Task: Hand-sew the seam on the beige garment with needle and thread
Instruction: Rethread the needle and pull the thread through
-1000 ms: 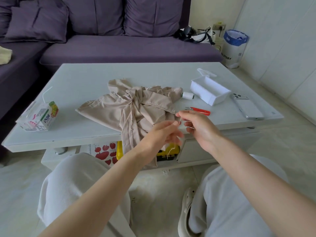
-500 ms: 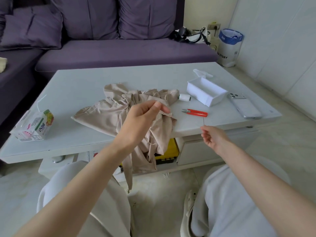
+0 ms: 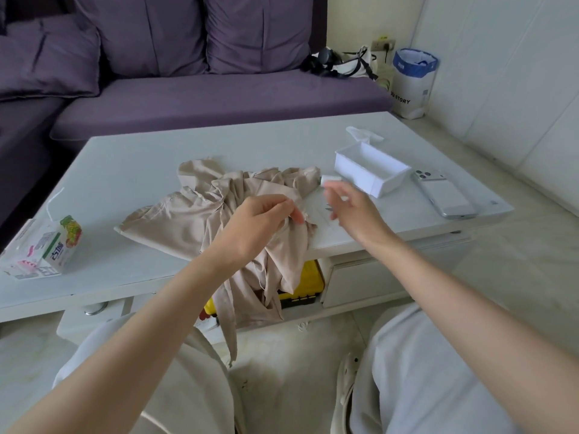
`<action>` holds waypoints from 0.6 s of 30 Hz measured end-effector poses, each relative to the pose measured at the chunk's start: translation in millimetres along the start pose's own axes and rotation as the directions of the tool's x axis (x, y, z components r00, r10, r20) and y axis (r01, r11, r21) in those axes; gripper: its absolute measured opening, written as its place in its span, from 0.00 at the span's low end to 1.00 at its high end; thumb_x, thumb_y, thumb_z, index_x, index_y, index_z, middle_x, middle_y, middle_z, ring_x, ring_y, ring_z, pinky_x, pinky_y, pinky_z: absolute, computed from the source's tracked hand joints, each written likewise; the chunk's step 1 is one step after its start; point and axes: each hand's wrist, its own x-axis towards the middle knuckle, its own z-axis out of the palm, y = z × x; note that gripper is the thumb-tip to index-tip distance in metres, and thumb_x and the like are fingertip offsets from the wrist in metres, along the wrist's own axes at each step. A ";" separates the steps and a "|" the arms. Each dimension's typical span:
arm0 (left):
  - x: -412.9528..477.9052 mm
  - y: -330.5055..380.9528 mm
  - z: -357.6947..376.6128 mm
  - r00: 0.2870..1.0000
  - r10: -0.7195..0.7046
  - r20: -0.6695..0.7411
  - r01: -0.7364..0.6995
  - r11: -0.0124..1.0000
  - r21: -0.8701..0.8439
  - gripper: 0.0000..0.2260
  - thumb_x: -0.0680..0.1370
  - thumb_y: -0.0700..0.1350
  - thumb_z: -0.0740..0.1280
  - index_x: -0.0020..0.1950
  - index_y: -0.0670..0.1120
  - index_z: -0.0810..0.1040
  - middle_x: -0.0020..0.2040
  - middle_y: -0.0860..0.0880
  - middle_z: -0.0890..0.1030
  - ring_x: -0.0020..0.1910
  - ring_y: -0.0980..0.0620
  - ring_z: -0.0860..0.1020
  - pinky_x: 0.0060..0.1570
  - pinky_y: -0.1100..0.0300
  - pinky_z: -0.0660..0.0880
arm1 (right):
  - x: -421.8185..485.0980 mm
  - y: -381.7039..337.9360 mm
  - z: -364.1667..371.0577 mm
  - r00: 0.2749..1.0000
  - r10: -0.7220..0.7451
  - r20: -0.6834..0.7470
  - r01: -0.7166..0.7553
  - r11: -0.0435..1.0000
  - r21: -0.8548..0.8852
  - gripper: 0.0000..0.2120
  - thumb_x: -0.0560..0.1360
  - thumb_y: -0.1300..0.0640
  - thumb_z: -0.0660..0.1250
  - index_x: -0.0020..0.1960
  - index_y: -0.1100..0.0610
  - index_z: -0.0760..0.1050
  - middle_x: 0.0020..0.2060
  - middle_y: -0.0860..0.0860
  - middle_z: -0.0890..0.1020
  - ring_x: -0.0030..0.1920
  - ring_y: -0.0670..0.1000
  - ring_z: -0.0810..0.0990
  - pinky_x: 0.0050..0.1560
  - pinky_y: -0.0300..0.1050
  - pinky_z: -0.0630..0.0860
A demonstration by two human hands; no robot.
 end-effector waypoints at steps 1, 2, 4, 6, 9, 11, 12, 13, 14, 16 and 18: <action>2.3 0.4 1.6 1.000 0.001 0.015 -0.001 1.000 0.019 0.15 0.82 0.41 0.57 0.42 0.38 0.79 0.22 0.56 0.64 0.21 0.58 0.60 0.24 0.69 0.58 | -7.6 -15.3 2.7 0.990 -0.087 0.111 0.075 0.991 0.113 0.17 0.81 0.49 0.55 0.65 0.55 0.71 0.60 0.52 0.77 0.44 0.43 0.76 0.45 0.39 0.71; 4.2 1.4 3.3 0.999 0.004 0.033 -0.005 0.999 0.033 0.16 0.82 0.40 0.56 0.41 0.38 0.79 0.20 0.57 0.66 0.21 0.59 0.62 0.25 0.70 0.59 | -13.9 -28.4 4.7 0.967 -0.141 0.214 0.100 0.977 0.191 0.16 0.81 0.48 0.53 0.66 0.51 0.70 0.57 0.51 0.79 0.40 0.42 0.75 0.41 0.37 0.71; 6.7 3.7 6.3 0.997 0.009 0.075 -0.012 0.999 0.032 0.17 0.83 0.40 0.55 0.39 0.38 0.77 0.20 0.59 0.71 0.20 0.61 0.64 0.24 0.72 0.61 | -19.6 -42.3 6.8 0.921 -0.198 0.334 0.129 0.967 0.218 0.13 0.81 0.48 0.53 0.59 0.51 0.73 0.42 0.56 0.79 0.35 0.46 0.75 0.33 0.37 0.71; 9.2 2.7 6.6 0.996 -0.013 0.083 0.010 0.999 0.037 0.17 0.83 0.39 0.55 0.38 0.39 0.76 0.20 0.58 0.71 0.20 0.61 0.64 0.24 0.72 0.61 | -17.6 -43.5 5.9 0.914 -0.193 0.358 0.139 0.975 0.171 0.14 0.81 0.49 0.56 0.47 0.55 0.75 0.35 0.55 0.75 0.32 0.49 0.72 0.32 0.40 0.70; 14.6 -6.5 0.6 0.998 -0.056 0.024 0.055 0.997 0.049 0.15 0.82 0.40 0.57 0.41 0.36 0.78 0.22 0.56 0.66 0.20 0.60 0.62 0.24 0.70 0.59 | -12.8 -31.2 -0.1 0.923 -0.118 0.367 0.071 0.988 0.139 0.12 0.79 0.52 0.61 0.42 0.56 0.79 0.29 0.47 0.74 0.28 0.45 0.70 0.33 0.38 0.70; 15.5 -11.8 -5.0 0.997 -0.075 -0.002 0.075 0.997 0.031 0.15 0.82 0.41 0.58 0.40 0.38 0.79 0.24 0.52 0.65 0.21 0.59 0.60 0.23 0.70 0.59 | -9.8 -19.7 -4.2 0.937 -0.066 0.343 0.012 0.988 0.156 0.10 0.79 0.55 0.63 0.43 0.57 0.81 0.26 0.44 0.72 0.27 0.42 0.70 0.32 0.34 0.71; 15.2 -13.6 -8.0 0.997 -0.075 -0.007 0.075 0.997 0.020 0.15 0.82 0.41 0.58 0.40 0.40 0.78 0.25 0.51 0.64 0.21 0.59 0.60 0.23 0.70 0.59 | -7.6 -13.0 -5.9 0.949 -0.032 0.313 -0.019 0.987 0.158 0.10 0.78 0.55 0.64 0.42 0.56 0.81 0.25 0.43 0.72 0.26 0.41 0.69 0.32 0.33 0.71; 14.4 -14.9 -11.1 0.997 -0.070 -0.010 0.070 0.997 0.008 0.15 0.82 0.42 0.58 0.39 0.40 0.78 0.25 0.51 0.64 0.22 0.59 0.60 0.23 0.70 0.59 | -4.0 -5.9 -6.6 0.963 0.009 0.269 -0.051 0.988 0.148 0.10 0.78 0.55 0.64 0.41 0.55 0.81 0.25 0.43 0.72 0.26 0.42 0.69 0.33 0.34 0.71; 13.6 -16.0 -14.2 0.998 -0.062 -0.016 0.062 0.998 -0.004 0.16 0.82 0.43 0.57 0.39 0.41 0.78 0.25 0.51 0.64 0.22 0.58 0.60 0.24 0.70 0.59 | 0.3 1.7 -6.8 0.975 0.056 0.216 -0.085 0.988 0.127 0.11 0.78 0.55 0.64 0.40 0.55 0.80 0.26 0.44 0.72 0.26 0.43 0.69 0.34 0.35 0.71; 11.0 -16.8 -20.0 0.999 -0.042 -0.029 0.041 0.999 -0.032 0.16 0.83 0.43 0.57 0.39 0.42 0.78 0.24 0.52 0.64 0.22 0.58 0.59 0.24 0.68 0.58 | 9.5 16.5 -5.0 0.983 0.150 0.111 -0.158 0.985 0.075 0.10 0.78 0.56 0.64 0.40 0.57 0.80 0.28 0.47 0.72 0.28 0.45 0.69 0.33 0.35 0.71; 6.9 -15.2 -25.5 0.999 -0.019 -0.040 0.017 0.999 -0.049 0.16 0.83 0.44 0.57 0.39 0.43 0.78 0.24 0.53 0.63 0.23 0.57 0.58 0.25 0.66 0.57 | 15.7 28.0 -1.4 0.977 0.207 0.043 -0.207 0.978 -0.002 0.10 0.76 0.58 0.64 0.42 0.60 0.81 0.29 0.49 0.73 0.29 0.46 0.70 0.30 0.32 0.71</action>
